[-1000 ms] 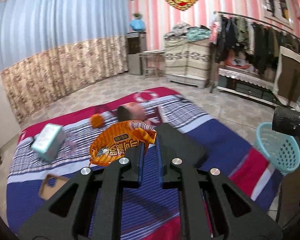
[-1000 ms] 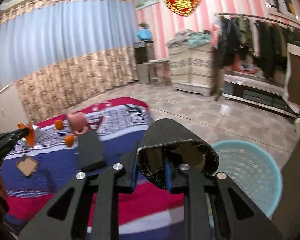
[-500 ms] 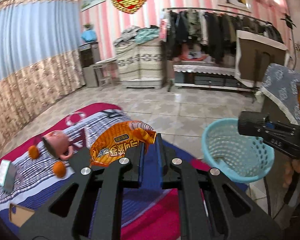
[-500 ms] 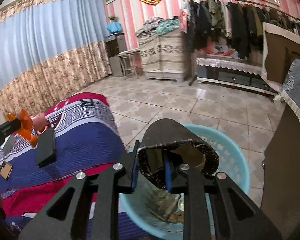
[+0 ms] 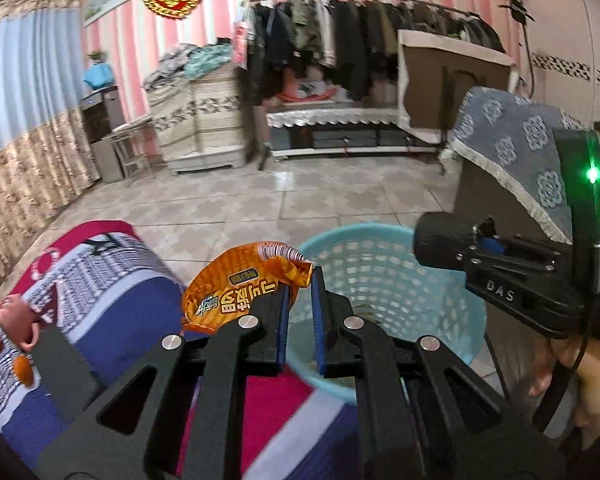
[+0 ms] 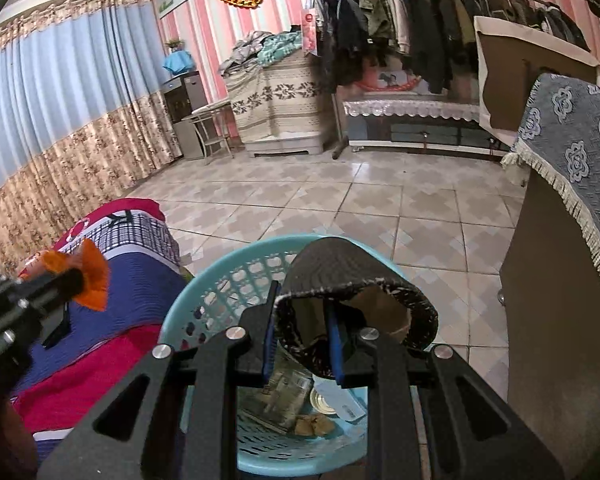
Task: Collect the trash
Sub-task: 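Carry the orange snack bag and black knit item over the blue basket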
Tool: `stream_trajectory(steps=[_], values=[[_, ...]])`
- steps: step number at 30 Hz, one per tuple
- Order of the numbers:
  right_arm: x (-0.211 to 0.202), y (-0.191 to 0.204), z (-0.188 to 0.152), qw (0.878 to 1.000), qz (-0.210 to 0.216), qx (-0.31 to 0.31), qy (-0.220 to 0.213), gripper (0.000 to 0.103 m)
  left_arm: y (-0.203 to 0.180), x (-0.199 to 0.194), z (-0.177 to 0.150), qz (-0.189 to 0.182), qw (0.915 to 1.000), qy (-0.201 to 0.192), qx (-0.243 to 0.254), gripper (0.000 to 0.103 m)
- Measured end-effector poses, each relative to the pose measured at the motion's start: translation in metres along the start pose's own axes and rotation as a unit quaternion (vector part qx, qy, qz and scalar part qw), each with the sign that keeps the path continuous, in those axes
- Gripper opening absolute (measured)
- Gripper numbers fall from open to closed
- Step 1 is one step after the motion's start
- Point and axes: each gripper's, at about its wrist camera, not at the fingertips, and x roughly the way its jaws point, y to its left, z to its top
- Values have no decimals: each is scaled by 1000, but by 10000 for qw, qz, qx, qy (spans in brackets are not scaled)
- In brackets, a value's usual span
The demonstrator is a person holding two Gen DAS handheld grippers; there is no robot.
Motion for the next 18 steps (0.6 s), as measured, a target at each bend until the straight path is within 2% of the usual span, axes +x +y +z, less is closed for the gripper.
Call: stream_trajectory(steps=[11, 16, 18], values=[[7, -33, -4, 9990, -179, 399, 98, 22, -36, 36, 9, -474, 9986, 219, 103, 10], [10, -32, -6, 9990, -156, 388, 146, 22, -36, 55, -2, -367, 9983, 428, 164, 11], [11, -31, -5, 9991, -146, 362, 148, 22, -36, 59, -3, -344, 9981, 478, 153, 14]])
